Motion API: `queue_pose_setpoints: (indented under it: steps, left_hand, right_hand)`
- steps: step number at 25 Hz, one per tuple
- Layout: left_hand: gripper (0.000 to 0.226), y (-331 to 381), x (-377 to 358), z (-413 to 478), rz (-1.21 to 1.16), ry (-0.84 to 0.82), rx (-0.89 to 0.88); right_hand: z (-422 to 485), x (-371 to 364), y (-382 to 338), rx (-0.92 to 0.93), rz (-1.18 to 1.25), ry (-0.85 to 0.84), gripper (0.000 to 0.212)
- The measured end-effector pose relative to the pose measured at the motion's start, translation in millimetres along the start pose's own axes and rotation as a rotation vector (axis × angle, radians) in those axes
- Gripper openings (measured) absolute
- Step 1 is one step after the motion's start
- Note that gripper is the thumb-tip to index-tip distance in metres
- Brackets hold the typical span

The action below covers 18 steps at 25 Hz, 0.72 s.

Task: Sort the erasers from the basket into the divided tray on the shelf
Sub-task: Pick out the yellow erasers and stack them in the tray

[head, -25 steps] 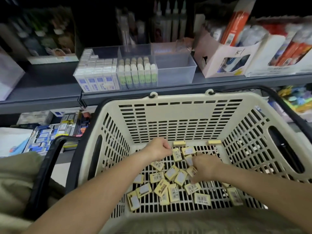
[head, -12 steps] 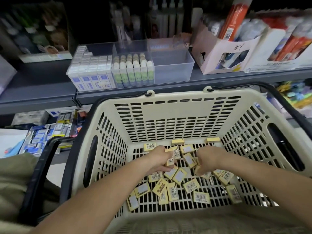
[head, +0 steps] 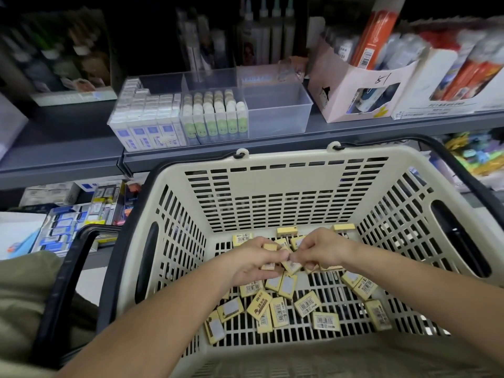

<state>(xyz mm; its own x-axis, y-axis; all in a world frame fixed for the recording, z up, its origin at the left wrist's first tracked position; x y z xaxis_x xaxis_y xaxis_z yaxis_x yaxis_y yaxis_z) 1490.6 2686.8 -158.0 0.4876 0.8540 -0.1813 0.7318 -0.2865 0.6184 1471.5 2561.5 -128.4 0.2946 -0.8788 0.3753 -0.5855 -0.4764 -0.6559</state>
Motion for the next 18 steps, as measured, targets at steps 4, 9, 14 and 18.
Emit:
queue_pose_setpoints:
  steps: [4,9,14,18]
  left_hand:
    - [0.022,11.8,3.7,-0.7,-0.075,0.03,-0.061]
    - [0.018,9.9,8.7,0.1,-0.015,0.088,-0.015]
    - [0.019,14.1,9.6,-1.2,-0.047,0.074,0.003]
    - [0.021,25.8,8.0,-4.0,-0.122,0.068,-0.029]
  right_hand:
    - [2.5,-6.5,-1.2,0.001,0.244,0.018,0.009]
    - [12.2,4.1,-4.8,0.126,0.071,0.108,0.01]
    - [23.1,1.3,30.6,0.142,-0.875,0.097,0.068]
    - [26.2,-7.9,33.4,0.243,-1.14,0.135,0.071]
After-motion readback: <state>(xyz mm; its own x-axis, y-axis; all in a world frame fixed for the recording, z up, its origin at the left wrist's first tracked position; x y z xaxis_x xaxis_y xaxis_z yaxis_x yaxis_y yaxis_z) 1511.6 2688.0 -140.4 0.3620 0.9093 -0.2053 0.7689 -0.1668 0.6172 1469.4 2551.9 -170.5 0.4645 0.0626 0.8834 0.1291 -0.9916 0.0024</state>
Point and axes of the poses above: each hand's wrist, its own z-axis towards the middle knuckle, its own x-axis out of the back of the hand, y = z × x, the point moved 9 cm from there along z, towards the middle knuckle, and after that the axes turned 4 degrees about y, right-handed, at the moved point
